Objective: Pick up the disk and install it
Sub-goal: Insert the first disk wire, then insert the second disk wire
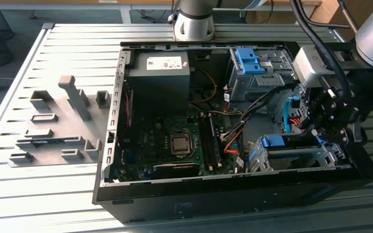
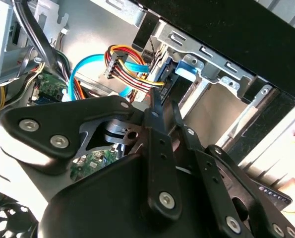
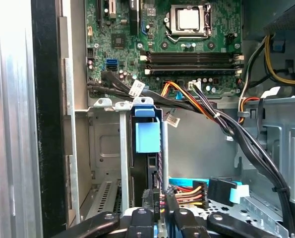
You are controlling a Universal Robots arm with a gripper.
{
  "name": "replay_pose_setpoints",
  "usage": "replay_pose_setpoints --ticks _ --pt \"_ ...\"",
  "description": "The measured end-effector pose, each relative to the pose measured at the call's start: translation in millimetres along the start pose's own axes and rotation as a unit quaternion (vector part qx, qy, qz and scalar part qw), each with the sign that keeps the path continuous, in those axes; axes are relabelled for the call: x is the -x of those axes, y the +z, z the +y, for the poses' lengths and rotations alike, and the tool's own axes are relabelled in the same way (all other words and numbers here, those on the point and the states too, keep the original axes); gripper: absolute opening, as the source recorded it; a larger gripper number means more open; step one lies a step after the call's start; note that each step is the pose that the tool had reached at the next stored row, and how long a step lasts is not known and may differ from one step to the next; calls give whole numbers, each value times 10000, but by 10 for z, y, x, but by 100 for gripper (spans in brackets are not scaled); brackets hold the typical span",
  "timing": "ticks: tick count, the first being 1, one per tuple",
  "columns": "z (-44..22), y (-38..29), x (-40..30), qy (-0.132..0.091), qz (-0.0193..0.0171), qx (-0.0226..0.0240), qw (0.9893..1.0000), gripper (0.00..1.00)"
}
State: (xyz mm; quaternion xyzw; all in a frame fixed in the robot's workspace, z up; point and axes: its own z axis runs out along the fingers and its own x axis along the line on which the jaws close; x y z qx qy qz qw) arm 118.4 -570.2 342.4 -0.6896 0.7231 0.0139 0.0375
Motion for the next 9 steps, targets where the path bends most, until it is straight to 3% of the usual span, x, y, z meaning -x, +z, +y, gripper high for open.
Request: replay_pose_setpoints --ticks 1,3,9 --pt "0 0 0 0 -1 1 10000 22" --pt "0 0 0 0 -2 2 10000 11" --pt "0 -2 0 1 -2 15 10000 11"
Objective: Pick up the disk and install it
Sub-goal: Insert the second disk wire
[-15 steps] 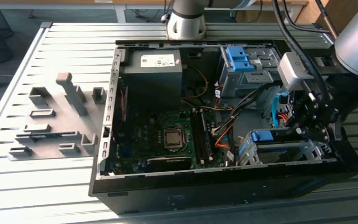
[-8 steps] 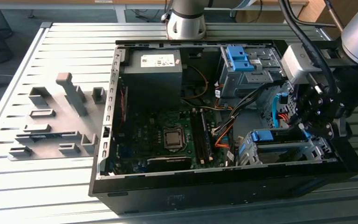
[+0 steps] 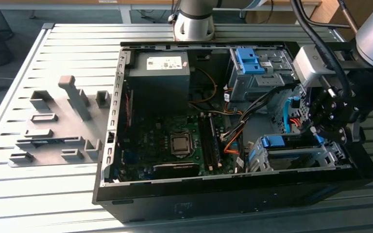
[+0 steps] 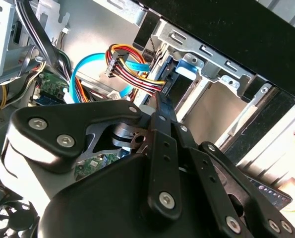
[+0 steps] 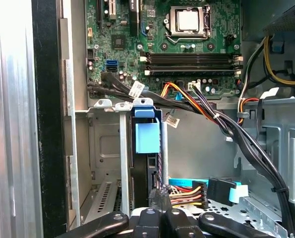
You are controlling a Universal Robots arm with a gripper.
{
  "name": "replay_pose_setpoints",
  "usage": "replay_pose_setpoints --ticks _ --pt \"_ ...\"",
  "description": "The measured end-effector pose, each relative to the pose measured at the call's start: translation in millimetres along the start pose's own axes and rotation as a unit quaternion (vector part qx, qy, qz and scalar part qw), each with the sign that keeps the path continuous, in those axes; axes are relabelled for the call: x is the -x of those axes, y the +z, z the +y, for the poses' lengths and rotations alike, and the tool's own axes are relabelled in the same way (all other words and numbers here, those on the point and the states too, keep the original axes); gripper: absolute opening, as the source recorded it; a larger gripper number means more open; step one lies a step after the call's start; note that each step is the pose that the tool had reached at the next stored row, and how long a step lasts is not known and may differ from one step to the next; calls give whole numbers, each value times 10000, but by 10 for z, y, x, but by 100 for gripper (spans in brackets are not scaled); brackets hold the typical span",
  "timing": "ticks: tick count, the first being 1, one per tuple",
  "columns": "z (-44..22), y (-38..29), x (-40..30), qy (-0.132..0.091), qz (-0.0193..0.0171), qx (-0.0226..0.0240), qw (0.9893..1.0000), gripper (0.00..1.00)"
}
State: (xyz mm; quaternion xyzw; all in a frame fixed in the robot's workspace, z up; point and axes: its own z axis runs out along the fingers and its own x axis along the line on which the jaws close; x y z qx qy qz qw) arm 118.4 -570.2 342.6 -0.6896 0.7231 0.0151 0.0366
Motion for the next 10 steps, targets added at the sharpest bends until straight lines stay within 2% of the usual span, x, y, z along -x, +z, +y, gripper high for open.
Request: replay_pose_setpoints --ticks 10 --pt "0 -1 0 1 -1 14 10000 11"
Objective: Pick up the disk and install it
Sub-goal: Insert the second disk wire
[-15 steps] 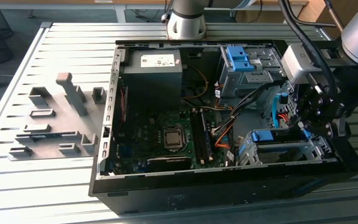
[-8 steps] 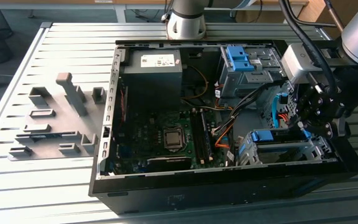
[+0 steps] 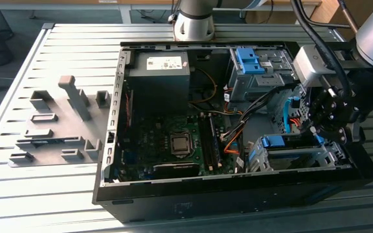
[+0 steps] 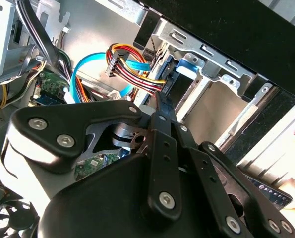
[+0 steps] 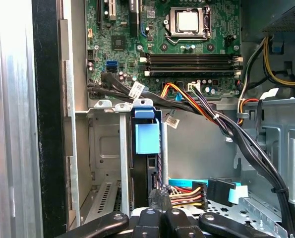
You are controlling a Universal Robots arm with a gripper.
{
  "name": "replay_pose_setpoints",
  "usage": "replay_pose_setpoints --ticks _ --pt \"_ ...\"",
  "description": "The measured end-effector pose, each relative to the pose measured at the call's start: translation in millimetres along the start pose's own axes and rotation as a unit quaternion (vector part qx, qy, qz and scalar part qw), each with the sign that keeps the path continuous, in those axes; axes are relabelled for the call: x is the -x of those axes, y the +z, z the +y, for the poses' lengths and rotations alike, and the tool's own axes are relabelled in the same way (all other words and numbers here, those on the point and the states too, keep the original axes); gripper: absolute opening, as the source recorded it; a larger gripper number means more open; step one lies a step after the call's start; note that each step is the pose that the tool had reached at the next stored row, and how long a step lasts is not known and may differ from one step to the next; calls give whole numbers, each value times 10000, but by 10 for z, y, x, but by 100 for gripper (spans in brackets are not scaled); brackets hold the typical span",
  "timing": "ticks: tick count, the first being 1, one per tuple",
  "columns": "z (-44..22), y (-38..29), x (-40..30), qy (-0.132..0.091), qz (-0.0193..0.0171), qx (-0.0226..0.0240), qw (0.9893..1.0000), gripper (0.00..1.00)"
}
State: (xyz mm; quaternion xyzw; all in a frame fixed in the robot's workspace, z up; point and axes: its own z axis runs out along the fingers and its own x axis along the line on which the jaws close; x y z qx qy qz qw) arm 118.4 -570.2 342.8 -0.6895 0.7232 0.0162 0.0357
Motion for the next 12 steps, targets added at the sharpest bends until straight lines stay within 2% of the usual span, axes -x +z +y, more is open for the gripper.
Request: replay_pose_setpoints --ticks 3,6,9,12 --pt "17 0 -1 -1 -1 0 10000 11" --pt "69 -2 -3 0 0 0 10000 11" --pt "77 -4 -4 -1 0 0 10000 11" --pt "76 -48 0 0 0 0 10000 11"
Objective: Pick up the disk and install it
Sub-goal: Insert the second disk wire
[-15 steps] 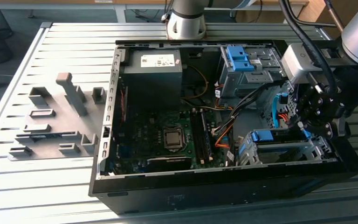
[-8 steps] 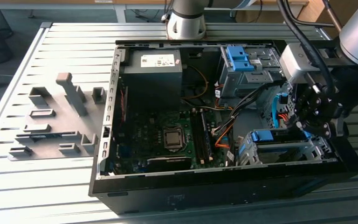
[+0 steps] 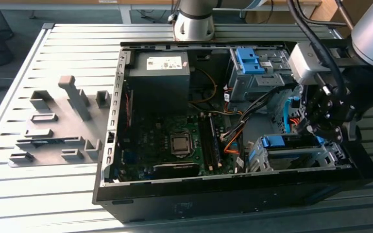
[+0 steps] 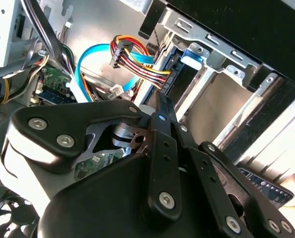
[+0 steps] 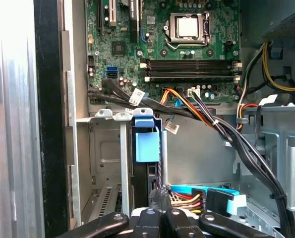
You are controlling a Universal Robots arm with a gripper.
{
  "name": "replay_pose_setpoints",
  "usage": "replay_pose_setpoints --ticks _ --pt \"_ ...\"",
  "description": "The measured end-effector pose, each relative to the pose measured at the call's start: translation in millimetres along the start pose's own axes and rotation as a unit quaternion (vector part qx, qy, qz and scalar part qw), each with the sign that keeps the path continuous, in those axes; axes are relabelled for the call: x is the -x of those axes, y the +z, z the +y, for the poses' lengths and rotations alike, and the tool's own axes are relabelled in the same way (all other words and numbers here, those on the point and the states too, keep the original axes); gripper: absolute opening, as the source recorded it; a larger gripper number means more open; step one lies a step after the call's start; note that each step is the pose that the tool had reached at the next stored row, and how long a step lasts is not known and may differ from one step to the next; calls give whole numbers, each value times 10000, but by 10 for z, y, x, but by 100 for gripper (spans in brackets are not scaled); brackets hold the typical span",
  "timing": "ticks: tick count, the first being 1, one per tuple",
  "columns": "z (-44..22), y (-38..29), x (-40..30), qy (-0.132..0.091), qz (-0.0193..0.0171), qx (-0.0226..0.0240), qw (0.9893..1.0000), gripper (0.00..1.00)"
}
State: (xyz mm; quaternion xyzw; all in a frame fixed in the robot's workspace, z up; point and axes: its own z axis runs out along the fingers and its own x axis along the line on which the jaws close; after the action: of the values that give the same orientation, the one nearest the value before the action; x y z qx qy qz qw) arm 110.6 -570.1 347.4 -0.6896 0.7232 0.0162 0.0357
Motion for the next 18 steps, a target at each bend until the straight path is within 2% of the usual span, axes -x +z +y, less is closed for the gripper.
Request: replay_pose_setpoints --ticks 6,8,15,18 --pt "-2 -148 11 0 0 0 10000 11" --pt "21 -149 10 1 -2 0 10000 11" --pt "187 -154 2 0 -2 -2 10000 11" --pt "208 -165 2 0 0 -3 10000 11"
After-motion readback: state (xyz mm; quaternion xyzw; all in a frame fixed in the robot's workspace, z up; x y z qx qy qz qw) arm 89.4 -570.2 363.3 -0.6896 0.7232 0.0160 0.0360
